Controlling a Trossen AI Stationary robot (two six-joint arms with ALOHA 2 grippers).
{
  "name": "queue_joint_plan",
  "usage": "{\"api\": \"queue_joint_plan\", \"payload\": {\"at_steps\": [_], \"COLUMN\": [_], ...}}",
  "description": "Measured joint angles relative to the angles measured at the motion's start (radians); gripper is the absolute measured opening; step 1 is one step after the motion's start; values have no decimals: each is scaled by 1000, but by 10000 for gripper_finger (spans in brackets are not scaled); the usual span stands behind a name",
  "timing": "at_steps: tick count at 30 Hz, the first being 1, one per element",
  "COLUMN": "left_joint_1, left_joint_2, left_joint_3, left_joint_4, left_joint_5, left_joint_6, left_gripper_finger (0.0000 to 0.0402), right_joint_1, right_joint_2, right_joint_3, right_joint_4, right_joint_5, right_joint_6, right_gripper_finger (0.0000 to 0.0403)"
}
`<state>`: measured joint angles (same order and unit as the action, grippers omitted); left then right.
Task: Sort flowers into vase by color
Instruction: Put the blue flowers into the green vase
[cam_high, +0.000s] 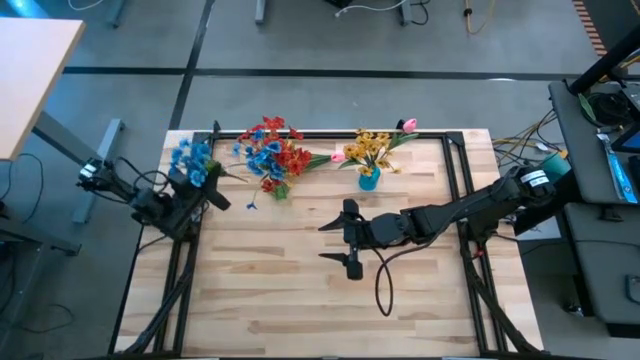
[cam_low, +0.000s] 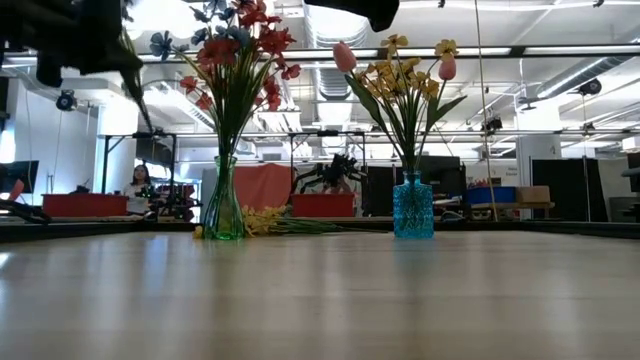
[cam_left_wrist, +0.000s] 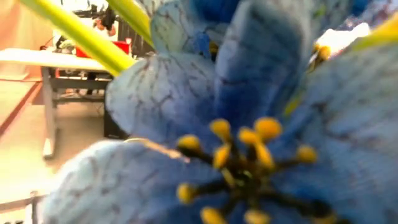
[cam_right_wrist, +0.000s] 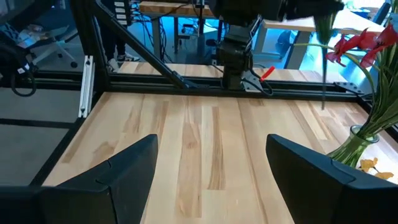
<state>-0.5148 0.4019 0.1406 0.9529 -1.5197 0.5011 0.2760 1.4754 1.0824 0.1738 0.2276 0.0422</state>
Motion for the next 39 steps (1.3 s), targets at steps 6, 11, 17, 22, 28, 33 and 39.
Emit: {"api": "queue_joint_plan", "payload": {"at_steps": [6,11,17,22,28,33,39], "left_joint_1": [-74,-169,-371,-439,-362,-244,-145], "left_joint_2": [-2,-1,20,15,-12,-55,-125], "left_joint_3": [-28,-9,3,38,109,145,145], "left_joint_4": [4,5,1,7,9,13,7], "left_joint_5": [-50,21,-48,-45,-50,89,292], "left_joint_6": [74,2,-86,-20,143,228,216], "left_gripper_finger": [0,0,0,0,0,0,0], "right_joint_1": [0,0,0,0,0,0,-2], "right_joint_2": [0,0,0,0,0,0,0], "right_joint_3": [0,-1,-1,-1,-1,-1,-1], "right_joint_4": [-1,-1,-1,0,19,25,49], "right_joint_5": [0,0,0,1,0,1,1], "right_joint_6": [2,3,3,2,3,2,-14], "right_gripper_finger": [293,293,293,293,292,293,292]}}
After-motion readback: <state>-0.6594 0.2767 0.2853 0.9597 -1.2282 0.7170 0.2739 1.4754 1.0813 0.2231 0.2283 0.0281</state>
